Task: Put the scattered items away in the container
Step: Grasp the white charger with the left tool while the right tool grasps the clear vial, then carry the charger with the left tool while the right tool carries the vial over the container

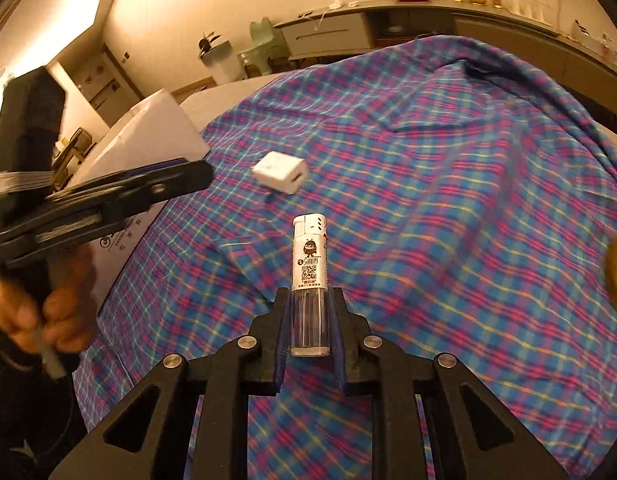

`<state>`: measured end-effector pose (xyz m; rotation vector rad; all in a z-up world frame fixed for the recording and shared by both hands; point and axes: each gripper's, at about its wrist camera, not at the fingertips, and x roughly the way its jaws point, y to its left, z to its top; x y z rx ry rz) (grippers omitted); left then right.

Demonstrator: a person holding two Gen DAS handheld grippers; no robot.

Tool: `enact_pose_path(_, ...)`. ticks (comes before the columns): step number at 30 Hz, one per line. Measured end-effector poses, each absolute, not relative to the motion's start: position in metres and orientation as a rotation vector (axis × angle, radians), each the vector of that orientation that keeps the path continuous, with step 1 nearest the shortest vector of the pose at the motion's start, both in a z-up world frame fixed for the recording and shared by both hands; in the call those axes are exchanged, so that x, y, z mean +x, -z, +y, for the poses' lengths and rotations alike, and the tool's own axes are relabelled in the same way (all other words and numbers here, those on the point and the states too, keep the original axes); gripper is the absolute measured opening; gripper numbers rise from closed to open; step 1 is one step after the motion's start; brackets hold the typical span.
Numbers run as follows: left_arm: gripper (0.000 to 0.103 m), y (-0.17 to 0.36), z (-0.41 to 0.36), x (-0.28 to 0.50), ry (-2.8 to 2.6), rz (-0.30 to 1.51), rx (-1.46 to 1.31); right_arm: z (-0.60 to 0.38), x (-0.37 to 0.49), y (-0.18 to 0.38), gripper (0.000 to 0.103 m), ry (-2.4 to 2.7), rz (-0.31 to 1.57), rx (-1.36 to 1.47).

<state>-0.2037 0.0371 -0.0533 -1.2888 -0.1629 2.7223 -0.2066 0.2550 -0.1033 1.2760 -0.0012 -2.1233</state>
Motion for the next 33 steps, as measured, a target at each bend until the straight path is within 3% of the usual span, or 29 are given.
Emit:
enact_pose_path(12,0.059,0.11,0.059,-0.258,-2.749,0.017,-1.408,0.265,-0.204,0.116,0.02,2.082,0.001,1.294)
enact_pose_path(15,0.051,0.108,0.057,-0.261,-2.758,-0.02,-1.403,0.268,-0.204,0.118,0.02,2.081,-0.003,1.294)
enact_pose_path(33,0.05,0.072,0.05,-0.213,-2.721,-0.075,-1.313,0.258,-0.185,0.089,0.02,2.117,-0.034,1.254)
